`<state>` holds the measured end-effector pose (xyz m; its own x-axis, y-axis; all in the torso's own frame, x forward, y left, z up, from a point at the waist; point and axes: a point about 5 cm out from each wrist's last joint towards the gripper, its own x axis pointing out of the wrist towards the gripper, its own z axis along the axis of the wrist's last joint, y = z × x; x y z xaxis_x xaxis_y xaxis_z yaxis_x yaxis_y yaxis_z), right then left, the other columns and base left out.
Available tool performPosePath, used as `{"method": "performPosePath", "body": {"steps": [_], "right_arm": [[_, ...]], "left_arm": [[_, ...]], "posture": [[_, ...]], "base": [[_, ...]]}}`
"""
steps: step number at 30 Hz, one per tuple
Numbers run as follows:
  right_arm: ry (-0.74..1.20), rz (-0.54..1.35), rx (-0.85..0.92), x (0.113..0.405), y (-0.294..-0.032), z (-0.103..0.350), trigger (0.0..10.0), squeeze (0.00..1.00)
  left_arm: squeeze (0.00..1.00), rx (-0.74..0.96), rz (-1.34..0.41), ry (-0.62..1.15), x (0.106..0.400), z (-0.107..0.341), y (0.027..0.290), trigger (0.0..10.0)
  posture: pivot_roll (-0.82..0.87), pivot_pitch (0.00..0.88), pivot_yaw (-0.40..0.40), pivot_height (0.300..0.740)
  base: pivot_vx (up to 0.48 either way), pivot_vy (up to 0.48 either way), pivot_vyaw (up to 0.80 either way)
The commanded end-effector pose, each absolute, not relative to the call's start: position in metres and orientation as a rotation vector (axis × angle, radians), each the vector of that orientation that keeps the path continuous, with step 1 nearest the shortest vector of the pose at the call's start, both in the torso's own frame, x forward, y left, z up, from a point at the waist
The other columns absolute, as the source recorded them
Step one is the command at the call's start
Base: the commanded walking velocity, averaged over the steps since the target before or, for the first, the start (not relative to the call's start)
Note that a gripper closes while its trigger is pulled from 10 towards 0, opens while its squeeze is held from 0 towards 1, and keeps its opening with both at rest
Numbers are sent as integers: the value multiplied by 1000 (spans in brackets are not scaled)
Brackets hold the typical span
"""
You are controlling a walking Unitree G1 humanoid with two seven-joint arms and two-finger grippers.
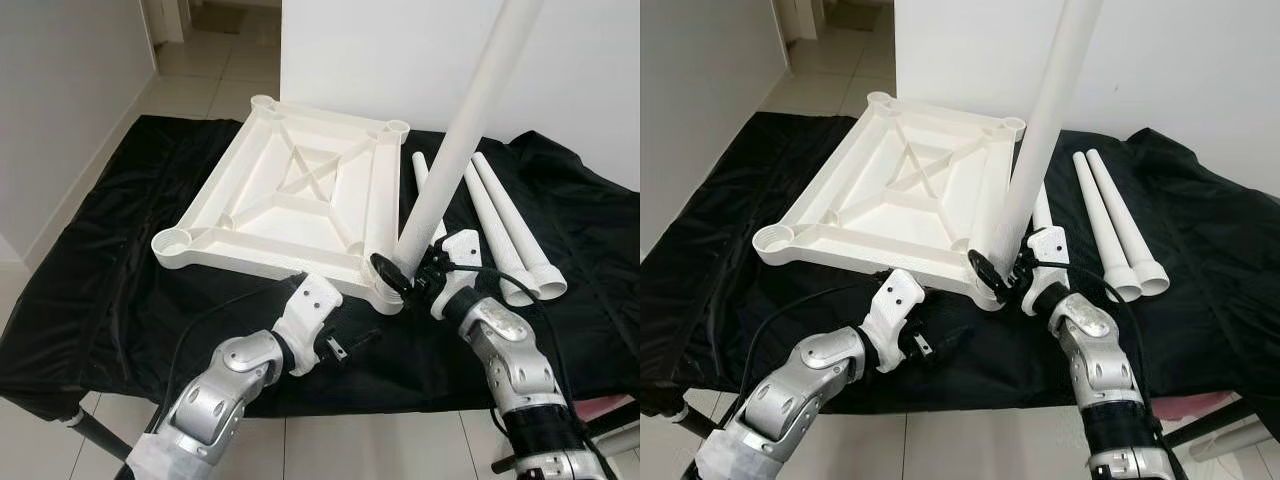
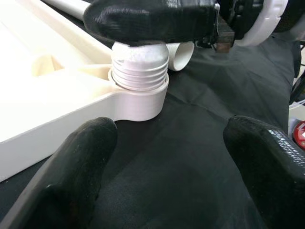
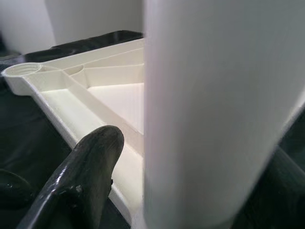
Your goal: Building children table
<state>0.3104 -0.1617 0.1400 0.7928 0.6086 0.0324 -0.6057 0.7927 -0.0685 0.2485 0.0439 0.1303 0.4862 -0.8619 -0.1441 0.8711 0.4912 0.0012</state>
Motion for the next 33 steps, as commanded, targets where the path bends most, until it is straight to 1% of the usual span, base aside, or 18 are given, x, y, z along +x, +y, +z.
{"method": "performPosePath", "body": {"steps": [1, 2, 3, 5, 6, 16, 17, 19, 20, 22, 27, 32, 33], "right_arm": [[-37, 673, -61, 311, -162, 136, 7961, 0], [-27, 684, -64, 312, -162, 134, 8118, 0], [-19, 689, -67, 314, -162, 132, 8863, 0], [-13, 691, -69, 315, -161, 130, 8863, 0], [-8, 696, -68, 317, -161, 128, 10000, 0], [13, 717, -64, 328, -163, 121, 10000, 0], [16, 723, -58, 329, -162, 120, 902, 0], [17, 727, -54, 329, -162, 119, 902, 0], [20, 732, -48, 329, -161, 118, 0, 0], [21, 736, -45, 328, -161, 118, 0, 0], [24, 775, -9, 316, -158, 111, 0, 0], [23, 780, 1, 314, -157, 110, 0, 0], [20, 780, 15, 309, -158, 109, 0, 0]], "left_arm": [[0, 71, -1080, 127, 247, 132, 42, 10000], [0, 71, -1079, 126, 246, 132, 42, 10000], [0, 70, -1078, 127, 246, 132, 42, 10000], [0, 69, -1077, 127, 246, 132, 42, 10000], [0, 68, -1076, 127, 246, 132, 42, 10000], [0, 68, -1081, 131, 245, 132, 42, 10000], [0, 69, -1083, 131, 245, 132, 42, 10000], [0, 70, -1083, 130, 245, 132, 42, 10000], [0, 71, -1084, 130, 245, 132, 42, 10000], [0, 72, -1084, 130, 245, 132, 42, 10000], [0, 73, -1077, 131, 245, 132, 43, 10000], [0, 72, -1076, 132, 244, 131, 43, 10000], [0, 73, -1073, 132, 244, 131, 44, 10000]], "posture": [[8, 0, -65, 740], [10, 0, -66, 740], [10, 0, -66, 740], [10, 0, -66, 740], [11, 0, -65, 740], [8, 0, -57, 740], [8, 0, -55, 740], [8, 0, -55, 740], [9, 0, -57, 740], [9, 0, -57, 740], [15, 0, -66, 740], [15, 0, -66, 740], [14, 0, -68, 740]], "base": [[0, 0, 0], [0, 0, 0], [0, 0, 0], [0, 0, 0], [0, 0, 0], [0, 0, 0], [0, 0, 0], [0, 0, 0], [0, 0, 0], [0, 0, 0], [0, 0, 0], [0, 0, 0], [0, 0, 0]]}}
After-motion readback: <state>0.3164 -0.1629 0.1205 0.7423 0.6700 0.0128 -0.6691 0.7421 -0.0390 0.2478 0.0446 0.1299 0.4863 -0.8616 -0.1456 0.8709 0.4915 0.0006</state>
